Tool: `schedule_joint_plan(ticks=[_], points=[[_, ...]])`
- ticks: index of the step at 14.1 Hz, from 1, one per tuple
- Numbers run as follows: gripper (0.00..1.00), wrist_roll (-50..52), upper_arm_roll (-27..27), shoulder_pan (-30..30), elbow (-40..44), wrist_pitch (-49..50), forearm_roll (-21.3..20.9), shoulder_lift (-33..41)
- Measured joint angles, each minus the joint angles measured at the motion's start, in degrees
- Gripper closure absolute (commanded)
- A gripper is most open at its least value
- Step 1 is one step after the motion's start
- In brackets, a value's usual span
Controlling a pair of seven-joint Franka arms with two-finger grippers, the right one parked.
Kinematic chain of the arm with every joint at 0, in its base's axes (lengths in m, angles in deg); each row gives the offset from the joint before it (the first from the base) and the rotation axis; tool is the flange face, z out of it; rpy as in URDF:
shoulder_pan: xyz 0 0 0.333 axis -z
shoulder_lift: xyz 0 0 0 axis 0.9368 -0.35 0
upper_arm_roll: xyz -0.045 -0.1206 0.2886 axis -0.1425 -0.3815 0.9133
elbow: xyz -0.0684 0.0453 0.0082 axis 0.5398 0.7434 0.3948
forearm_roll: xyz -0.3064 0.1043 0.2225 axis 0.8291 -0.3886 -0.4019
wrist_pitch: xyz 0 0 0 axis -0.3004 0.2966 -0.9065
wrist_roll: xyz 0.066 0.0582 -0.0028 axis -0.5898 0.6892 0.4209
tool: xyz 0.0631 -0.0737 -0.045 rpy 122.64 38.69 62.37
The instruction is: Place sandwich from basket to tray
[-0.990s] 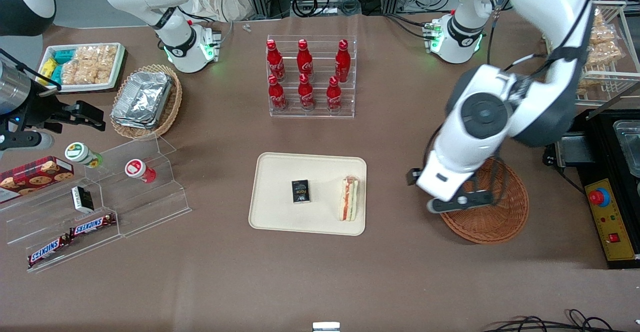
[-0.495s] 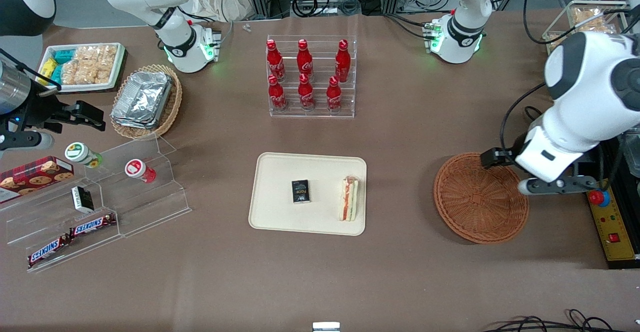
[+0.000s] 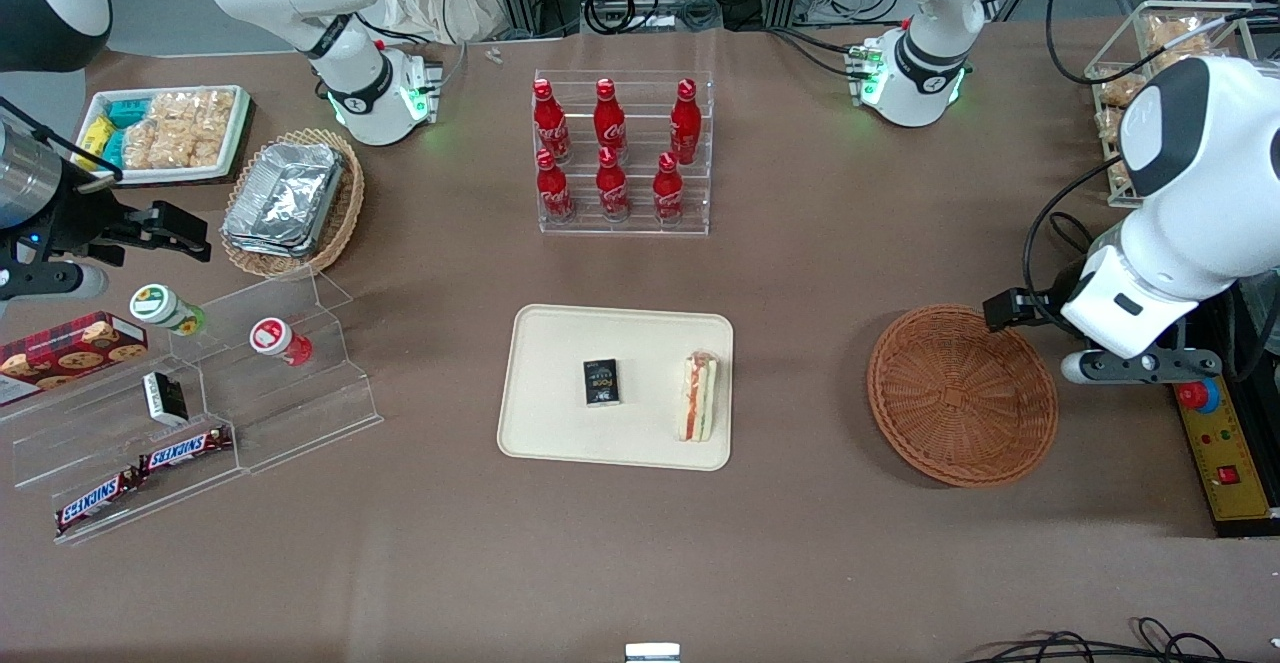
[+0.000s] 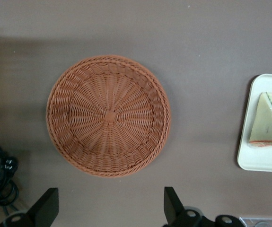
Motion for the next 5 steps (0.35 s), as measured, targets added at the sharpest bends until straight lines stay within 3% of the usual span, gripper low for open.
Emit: schedule_joint_plan(ticks=[5], points=[[0.00, -13.02, 0.19, -0.58, 2.52, 4.94, -0.08, 0.00]])
